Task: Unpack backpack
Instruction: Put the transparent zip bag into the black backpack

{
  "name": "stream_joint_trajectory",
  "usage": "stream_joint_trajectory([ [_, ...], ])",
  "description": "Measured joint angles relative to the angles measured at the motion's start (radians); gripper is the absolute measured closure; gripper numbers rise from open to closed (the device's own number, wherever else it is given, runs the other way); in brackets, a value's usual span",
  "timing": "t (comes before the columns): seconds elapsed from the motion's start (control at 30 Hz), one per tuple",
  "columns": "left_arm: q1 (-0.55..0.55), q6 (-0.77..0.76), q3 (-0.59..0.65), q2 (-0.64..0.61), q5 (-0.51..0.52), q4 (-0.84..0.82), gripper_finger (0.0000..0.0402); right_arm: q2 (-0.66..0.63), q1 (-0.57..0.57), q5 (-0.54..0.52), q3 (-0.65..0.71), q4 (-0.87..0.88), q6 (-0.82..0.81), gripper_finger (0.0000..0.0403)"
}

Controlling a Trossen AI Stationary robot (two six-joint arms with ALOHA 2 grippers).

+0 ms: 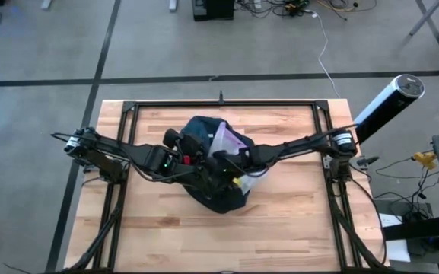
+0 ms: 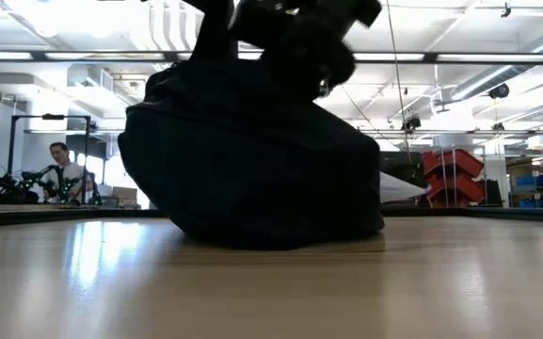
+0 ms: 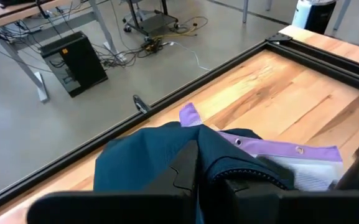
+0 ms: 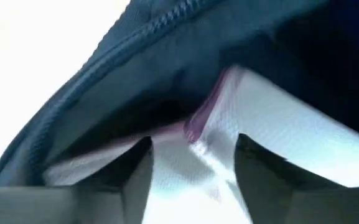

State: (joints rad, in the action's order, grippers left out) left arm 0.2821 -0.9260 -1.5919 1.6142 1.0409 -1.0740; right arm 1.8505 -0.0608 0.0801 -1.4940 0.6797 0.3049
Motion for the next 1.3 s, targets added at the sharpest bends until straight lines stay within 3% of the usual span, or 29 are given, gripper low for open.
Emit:
stream_joint_trajectory([
  [0.13,-0.001,-0.001,0.006,0.001,0.0,-0.004,0.0396,-0.093,0.012,-0.026,0.008,0.197,-0.043,0.0164],
  [0.33,-0.004,-0.013,0.007,0.004,0.009,0.024,0.0396,-0.279,0.079,-0.229,0.137,0.288,-0.085,0.0201],
  [0.53,-0.018,0.064,0.011,0.029,0.015,0.151,0.0396,-0.402,0.169,-0.22,0.357,0.148,-0.199,0.027],
  [0.7,-0.033,0.198,0.013,0.061,-0.028,0.215,0.0396,-0.356,0.142,-0.221,0.489,-0.024,-0.274,0.0372],
  [0.9,-0.036,0.2,0.012,0.081,-0.091,0.196,0.0396,-0.242,0.08,-0.233,0.518,-0.174,-0.345,0.0396],
  [1.13,-0.027,0.212,0.009,0.048,-0.096,0.208,0.0396,-0.204,0.012,-0.031,0.452,-0.571,-0.275,0.0402],
  [1.3,-0.023,0.217,0.009,0.018,-0.097,0.183,0.0396,-0.272,0.004,-0.031,0.356,-0.485,-0.186,0.0402],
])
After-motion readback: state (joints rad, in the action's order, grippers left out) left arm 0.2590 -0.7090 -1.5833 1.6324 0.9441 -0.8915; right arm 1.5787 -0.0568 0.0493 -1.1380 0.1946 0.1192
